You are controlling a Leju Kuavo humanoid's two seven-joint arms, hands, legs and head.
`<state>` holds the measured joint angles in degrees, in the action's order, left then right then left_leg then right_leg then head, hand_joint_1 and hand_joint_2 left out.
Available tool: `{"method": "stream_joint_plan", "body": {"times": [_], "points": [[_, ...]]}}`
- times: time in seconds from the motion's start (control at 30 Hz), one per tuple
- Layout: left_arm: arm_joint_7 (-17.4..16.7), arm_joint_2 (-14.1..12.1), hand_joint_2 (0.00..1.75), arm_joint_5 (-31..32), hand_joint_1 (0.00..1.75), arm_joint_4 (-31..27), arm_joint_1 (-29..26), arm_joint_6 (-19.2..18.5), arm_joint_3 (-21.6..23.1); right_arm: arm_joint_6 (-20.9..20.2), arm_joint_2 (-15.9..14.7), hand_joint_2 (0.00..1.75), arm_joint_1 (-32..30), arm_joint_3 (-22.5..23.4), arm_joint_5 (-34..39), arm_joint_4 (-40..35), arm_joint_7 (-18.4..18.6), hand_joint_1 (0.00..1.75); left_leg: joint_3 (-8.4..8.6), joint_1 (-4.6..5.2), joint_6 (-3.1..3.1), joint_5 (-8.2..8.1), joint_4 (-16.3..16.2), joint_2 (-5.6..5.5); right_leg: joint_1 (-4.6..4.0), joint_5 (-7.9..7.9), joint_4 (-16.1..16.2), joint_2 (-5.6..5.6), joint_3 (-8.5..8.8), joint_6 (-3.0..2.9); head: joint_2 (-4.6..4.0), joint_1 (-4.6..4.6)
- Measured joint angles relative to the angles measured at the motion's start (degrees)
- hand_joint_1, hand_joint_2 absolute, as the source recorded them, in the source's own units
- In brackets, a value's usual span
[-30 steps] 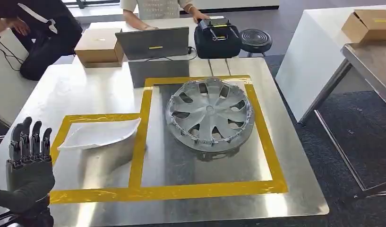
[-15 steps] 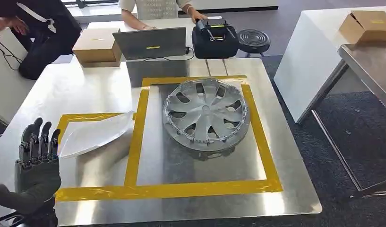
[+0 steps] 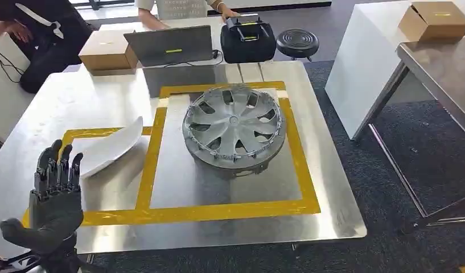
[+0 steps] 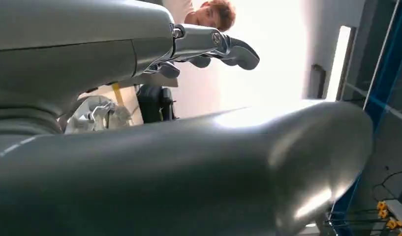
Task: Take the parts from the cabinet and place them on the table.
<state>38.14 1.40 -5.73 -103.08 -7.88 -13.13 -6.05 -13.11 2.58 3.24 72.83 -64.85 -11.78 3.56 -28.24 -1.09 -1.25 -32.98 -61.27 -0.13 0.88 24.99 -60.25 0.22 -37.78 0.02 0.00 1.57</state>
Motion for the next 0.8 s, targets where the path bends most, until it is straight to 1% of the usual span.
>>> {"method": "stream_joint_plan", "body": {"times": [0.03, 0.07, 0.1, 0.13, 0.17, 0.2, 0.23, 0.27, 0.3, 0.33, 0.37, 0.4, 0.43, 0.47, 0.5, 0.53, 0.57, 0.6, 0.63, 0.67, 0.7, 0.73, 0.77, 0.8], "points": [[-0.24, 0.0, 0.0, 0.0, 0.0, 0.09, 0.91, 0.15, 0.0, 0.02, 0.0, 0.0, 0.16, 0.0, -0.18, 0.0, 0.02, 0.0, 1.1, 0.25, 0.2, -0.66, 3.03, 0.04, 0.03, -0.4, -0.05, -0.09, -0.08, 0.17, 0.0, 0.0], [-0.52, 0.02, 0.0, -0.08, 0.0, 0.33, 1.61, 0.26, 0.04, 0.16, -0.06, 0.0, 0.17, 0.0, -0.5, 0.0, -0.09, 0.0, 0.72, 0.59, 0.34, 0.39, 3.19, 0.15, -0.13, -0.79, 0.26, -0.07, 0.08, 0.65, 0.0, -0.05], [-0.63, -0.13, 0.0, -0.46, 0.0, 0.5, 2.09, 0.35, 0.04, 0.24, -0.2, 0.0, 0.23, 0.0, -0.59, 0.0, -0.18, 0.0, 0.52, 0.79, 0.69, 0.66, 2.93, 0.07, 0.12, -1.22, 0.55, -0.11, 0.17, 1.15, 0.0, 0.09], [-0.59, -0.55, 0.0, -0.85, 0.0, 0.83, 2.21, 0.41, 0.02, 0.26, -0.2, 0.0, 0.24, 0.0, -0.66, 0.0, -0.42, 0.0, 0.34, 1.08, 1.13, 0.94, 2.78, 0.06, 0.33, -1.68, 0.88, -0.1, 0.23, 1.6, 0.0, -0.02], [-0.48, -0.99, 0.0, -1.34, 0.0, 1.2, 2.15, 0.41, 0.02, 0.26, -0.22, 0.0, 0.2, 0.0, -0.72, 0.0, -0.74, 0.0, 0.11, 1.23, 1.57, 1.53, 2.95, 0.08, 0.31, -2.35, 1.4, -0.07, 0.26, 2.11, 0.0, 0.07], [-0.11, -1.38, 0.0, -1.9, 0.0, 1.64, 2.31, 0.41, 0.02, 0.26, -0.26, 0.0, 0.1, 0.0, -0.87, 0.0, -0.85, 0.0, -0.42, 0.71, 2.06, 2.79, 3.57, 0.22, 0.49, -2.53, 1.25, 0.01, -0.1, 2.41, 0.0, 0.15], [0.02, -1.62, 0.0, -2.38, 0.0, 2.08, 2.55, 0.28, 0.02, 0.26, -0.26, 0.0, 0.09, 0.0, -0.94, 0.0, -0.87, 0.0, -1.16, 0.76, 2.47, 3.49, 3.64, 0.4, 0.47, -0.04, 0.23, -0.02, -0.72, 2.53, 0.0, 0.06], [0.33, -1.99, 0.0, -2.95, 0.0, 2.6, 2.78, 0.04, 0.0, 0.2, -0.26, 0.0, 0.08, 0.0, -0.96, 0.0, -0.81, 0.0, -1.93, 0.76, 2.85, 4.07, 3.64, 0.4, 0.46, 3.54, -2.47, 0.0, -1.55, 2.66, 0.0, -0.22], [0.46, -2.27, 0.0, -3.3, 0.0, 3.25, 3.07, -0.24, 0.0, 0.09, -0.26, 0.0, 0.11, 0.0, -0.87, 0.0, -0.83, 0.0, -2.71, 0.81, 2.96, 4.67, 3.61, 0.39, 0.46, 7.02, -6.37, 0.0, -2.57, 2.82, 0.0, -0.46], [0.48, -2.45, 0.0, -3.54, 0.0, 4.09, 3.57, -0.4, 0.0, 0.09, -0.26, 0.0, 0.19, 0.0, -0.61, 0.0, -0.83, 0.0, -3.57, 0.96, 3.1, 5.33, 3.56, 0.4, 0.42, 9.78, -10.78, 0.01, -3.5, 3.0, 0.0, -0.48], [0.46, -2.64, 0.0, -3.63, 0.0, 5.0, 4.1, -0.46, 0.0, 0.09, -0.28, 0.0, 0.31, 0.0, -0.5, 0.0, -0.94, 0.0, -4.41, 1.06, 3.13, 5.97, 3.42, 0.42, 0.34, 11.01, -14.2, 0.0, -3.93, 3.07, 0.0, -0.59], [0.42, -2.73, 0.0, -3.67, 0.0, 5.6, 4.51, -0.46, 0.0, 0.09, -0.28, 0.0, 0.44, 0.0, -0.46, 0.0, -0.94, 0.0, -5.29, 1.12, 3.09, 6.56, 3.24, 0.44, 0.26, 10.41, -15.42, 0.0, -3.34, 3.04, 0.0, -0.63], [0.29, -2.82, 0.0, -3.67, 0.0, 6.09, 4.88, -0.46, 0.0, 0.11, -0.28, 0.0, 0.52, 0.0, -0.46, 0.0, -0.98, 0.0, -6.17, 1.16, 2.98, 7.1, 3.01, 0.44, 0.16, 8.71, -14.33, 0.0, -1.69, 2.91, 0.0, -0.63], [0.09, -2.84, 0.0, -3.67, 0.0, 6.45, 5.31, -0.44, 0.02, 0.11, -0.28, 0.0, 0.61, 0.0, -0.44, 0.0, -1.05, 0.0, -7.03, 1.19, 2.89, 7.55, 2.72, 0.45, 0.02, 6.67, -11.16, -0.01, 1.17, 2.66, 0.0, -0.72], [-0.3, -2.84, 0.0, -3.63, 0.0, 6.69, 5.66, -0.35, 0.02, 0.11, -0.28, 0.0, 0.75, 0.0, -0.44, 0.0, -1.18, 0.0, -7.76, 1.26, 2.76, 7.96, 2.45, 0.46, -0.23, 5.48, -6.31, 0.0, 4.99, 2.15, 0.0, -0.79], [-0.46, -2.84, 0.0, -3.5, 0.0, 6.84, 5.94, -0.2, 0.02, 0.11, -0.35, 0.0, 0.98, 0.0, -0.46, 0.0, -1.33, 0.0, -8.16, 1.26, 2.6, 8.4, 2.14, 0.5, -0.56, 6.37, -0.93, -0.01, 9.12, 1.43, 0.0, -0.79], [-0.72, -2.84, 0.0, -3.37, 0.0, 6.86, 5.99, 0.04, 0.0, 0.11, -0.42, 0.0, 1.2, 0.0, -0.5, -0.02, -1.55, 0.0, -8.64, 1.58, 2.29, 8.67, 1.92, 0.54, -0.82, 7.92, 2.65, -0.16, 10.82, 0.99, 0.0, -0.81], [-0.94, -2.84, 0.0, -3.26, 0.0, 6.97, 5.96, 0.22, 0.02, 0.09, -0.42, 0.0, 1.14, 0.0, -0.59, 0.0, -1.88, 0.0, -8.28, 1.45, 1.91, 9.08, 2.14, 0.69, -0.91, 7.02, 1.87, -0.13, 10.27, 0.8, 0.0, -0.52], [-0.96, -2.82, 0.0, -3.15, 0.0, 7.02, 5.94, 0.33, 0.07, -0.11, -0.41, 0.0, 1.11, 0.0, -0.66, 0.0, -2.03, 0.0, -8.29, 1.29, 1.61, 9.46, 2.12, 0.73, -1.05, 7.14, 2.27, -0.07, 10.33, 0.47, 0.0, -0.76], [-1.09, -2.8, 0.0, -2.95, 0.0, 7.06, 5.78, 0.44, 0.09, -0.04, -0.42, 0.0, 1.03, 0.0, -0.85, 0.0, -2.03, 0.0, -8.29, 1.22, 1.29, 10.03, 2.48, 0.73, -1.2, 6.73, 2.23, -0.09, 10.1, 0.07, 0.0, -0.74], [-1.07, -2.84, 0.0, -2.93, 0.0, 7.06, 5.62, 0.57, 0.09, -0.06, -0.35, 0.0, 0.82, 0.0, -0.98, 0.0, -2.03, 0.0, -8.59, 1.53, 0.83, 10.63, 2.72, 0.69, -0.68, 5.68, 2.85, -0.22, 9.38, -0.39, 0.0, -0.78], [-1.07, -2.84, 0.0, -2.91, 0.0, 7.15, 5.43, 0.7, 0.09, -0.07, -0.33, 0.0, 0.93, 0.0, -0.98, 0.0, -2.12, 0.0, -9.14, 1.28, 0.6, 9.34, 2.11, 0.33, -0.4, 4.9, 3.03, -0.52, 8.83, -0.73, 0.0, -0.86], [-1.18, -2.84, 0.0, -2.73, 0.0, 7.3, 5.38, 0.74, 0.09, -0.04, -0.35, 0.0, 0.95, 0.0, -0.98, 0.0, -2.19, 0.0, -9.89, 1.22, 0.21, 6.03, 0.13, 0.22, -0.31, 4.26, 3.15, -0.51, 7.92, -1.17, 0.0, -0.5], [-1.27, -2.84, 0.0, -2.64, 0.0, 7.43, 5.35, 0.76, 0.09, -0.04, -0.42, 0.0, 0.9, 0.0, -0.96, 0.0, -2.27, 0.0, -10.71, 0.9, -0.28, 1.89, -3.6, 0.21, -0.28, 3.54, 3.15, -0.57, 7.09, -1.16, 0.0, -0.22]]}}
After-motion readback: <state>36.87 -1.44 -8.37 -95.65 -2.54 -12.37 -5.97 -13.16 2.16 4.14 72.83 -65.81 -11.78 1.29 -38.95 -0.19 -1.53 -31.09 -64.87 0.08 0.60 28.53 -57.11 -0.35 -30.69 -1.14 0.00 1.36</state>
